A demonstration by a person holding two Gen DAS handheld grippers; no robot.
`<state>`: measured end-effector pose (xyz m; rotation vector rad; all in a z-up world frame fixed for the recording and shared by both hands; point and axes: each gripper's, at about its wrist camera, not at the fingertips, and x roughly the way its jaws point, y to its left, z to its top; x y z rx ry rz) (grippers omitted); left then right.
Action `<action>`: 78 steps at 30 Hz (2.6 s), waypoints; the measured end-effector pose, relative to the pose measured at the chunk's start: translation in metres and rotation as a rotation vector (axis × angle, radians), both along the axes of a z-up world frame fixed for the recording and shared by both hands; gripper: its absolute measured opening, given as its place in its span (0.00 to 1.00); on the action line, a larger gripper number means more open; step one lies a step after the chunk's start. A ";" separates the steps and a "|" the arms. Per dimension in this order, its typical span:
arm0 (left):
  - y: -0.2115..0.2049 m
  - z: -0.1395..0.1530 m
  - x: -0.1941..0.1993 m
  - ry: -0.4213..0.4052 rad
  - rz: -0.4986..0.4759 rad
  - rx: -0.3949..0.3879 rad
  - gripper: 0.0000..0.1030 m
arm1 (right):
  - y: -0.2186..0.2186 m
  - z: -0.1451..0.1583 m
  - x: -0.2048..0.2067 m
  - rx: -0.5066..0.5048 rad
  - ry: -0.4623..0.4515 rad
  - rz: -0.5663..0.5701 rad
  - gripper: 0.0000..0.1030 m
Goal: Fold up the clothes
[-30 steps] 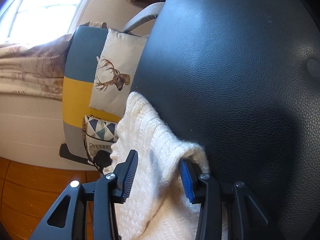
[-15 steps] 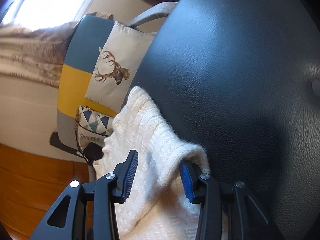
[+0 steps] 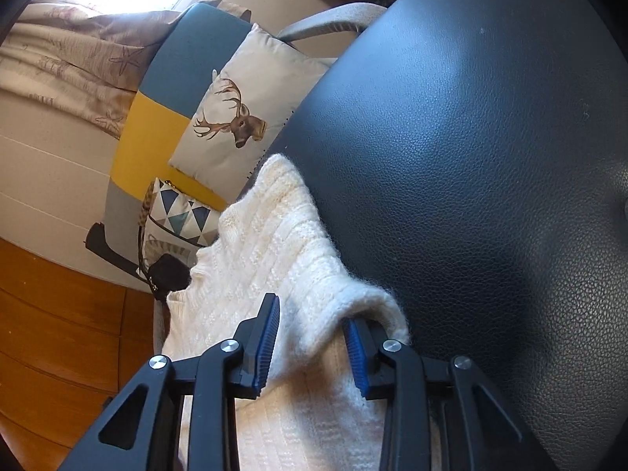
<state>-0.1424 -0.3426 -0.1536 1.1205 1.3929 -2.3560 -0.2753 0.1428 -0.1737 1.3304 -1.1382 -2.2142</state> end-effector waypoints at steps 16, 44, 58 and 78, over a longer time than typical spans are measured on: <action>0.032 0.035 0.018 0.035 -0.056 -0.054 0.18 | -0.047 0.049 -0.004 0.190 0.083 0.269 0.37; 0.050 0.042 -0.029 0.072 -0.174 -0.120 0.21 | -0.100 0.062 -0.063 0.419 0.145 0.401 0.34; 0.064 0.029 -0.027 -0.035 -0.239 -0.280 0.21 | -0.198 0.053 -0.026 0.747 0.262 0.714 0.34; 0.081 0.041 -0.027 -0.048 -0.257 -0.385 0.43 | -0.212 0.062 -0.023 0.717 0.285 0.693 0.49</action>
